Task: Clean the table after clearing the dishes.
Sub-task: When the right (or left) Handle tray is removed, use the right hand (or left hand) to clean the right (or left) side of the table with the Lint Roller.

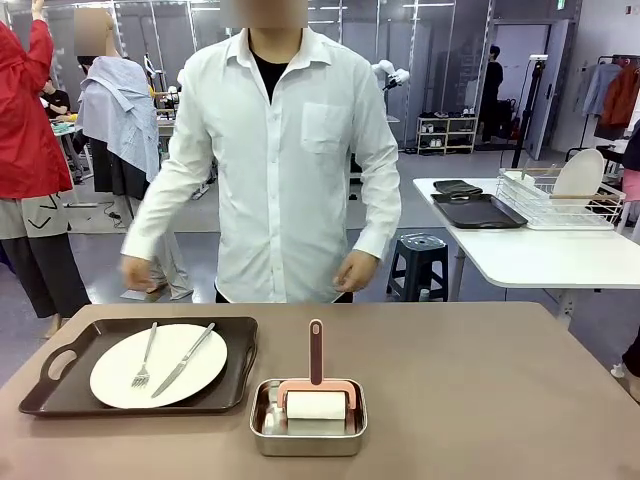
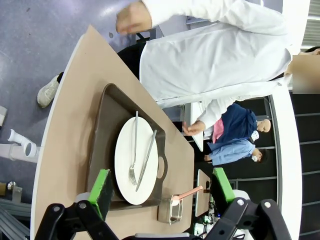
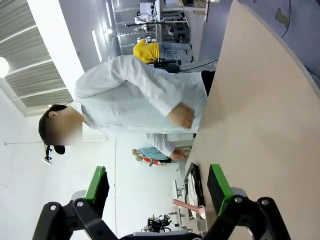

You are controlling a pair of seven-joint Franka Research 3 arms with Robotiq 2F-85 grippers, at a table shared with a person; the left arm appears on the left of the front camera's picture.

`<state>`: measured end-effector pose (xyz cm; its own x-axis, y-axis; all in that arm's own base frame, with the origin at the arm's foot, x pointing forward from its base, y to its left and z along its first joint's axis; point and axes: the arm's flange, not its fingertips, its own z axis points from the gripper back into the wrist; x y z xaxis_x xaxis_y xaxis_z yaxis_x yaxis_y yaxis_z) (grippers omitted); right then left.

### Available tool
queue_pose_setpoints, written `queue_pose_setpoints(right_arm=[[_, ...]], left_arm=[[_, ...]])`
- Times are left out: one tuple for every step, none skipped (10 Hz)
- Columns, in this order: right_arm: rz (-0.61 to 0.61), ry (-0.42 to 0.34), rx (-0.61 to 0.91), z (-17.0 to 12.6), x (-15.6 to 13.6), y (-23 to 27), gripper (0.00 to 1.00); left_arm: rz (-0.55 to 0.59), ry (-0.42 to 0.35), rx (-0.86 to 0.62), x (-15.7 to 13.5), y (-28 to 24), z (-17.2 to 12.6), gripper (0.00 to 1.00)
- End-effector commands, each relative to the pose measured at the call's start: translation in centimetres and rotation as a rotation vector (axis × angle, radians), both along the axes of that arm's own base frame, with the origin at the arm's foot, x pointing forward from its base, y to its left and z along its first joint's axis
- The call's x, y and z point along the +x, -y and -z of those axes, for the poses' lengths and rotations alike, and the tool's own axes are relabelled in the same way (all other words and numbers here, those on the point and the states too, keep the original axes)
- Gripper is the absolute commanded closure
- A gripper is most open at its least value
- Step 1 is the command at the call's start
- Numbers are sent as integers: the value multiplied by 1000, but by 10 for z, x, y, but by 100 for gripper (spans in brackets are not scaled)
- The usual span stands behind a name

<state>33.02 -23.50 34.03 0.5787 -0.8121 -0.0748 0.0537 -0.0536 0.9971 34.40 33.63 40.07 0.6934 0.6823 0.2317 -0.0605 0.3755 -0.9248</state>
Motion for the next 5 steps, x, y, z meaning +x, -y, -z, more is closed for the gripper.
queue_pose_setpoints(right_arm=[[-23, -14, -1, 6, -5, 7, 0], [-23, -14, -1, 6, -5, 7, 0], [-23, -14, -1, 6, -5, 7, 0], [-23, -14, -1, 6, -5, 7, 0], [-23, -14, -1, 6, -5, 7, 0]], left_arm=[[0, 7, -7, -3, -1, -1, 0], [0, 7, -7, -3, -1, -1, 0], [0, 7, -7, -3, -1, -1, 0], [0, 7, -7, -3, -1, -1, 0], [0, 7, -7, -3, -1, -1, 0]])
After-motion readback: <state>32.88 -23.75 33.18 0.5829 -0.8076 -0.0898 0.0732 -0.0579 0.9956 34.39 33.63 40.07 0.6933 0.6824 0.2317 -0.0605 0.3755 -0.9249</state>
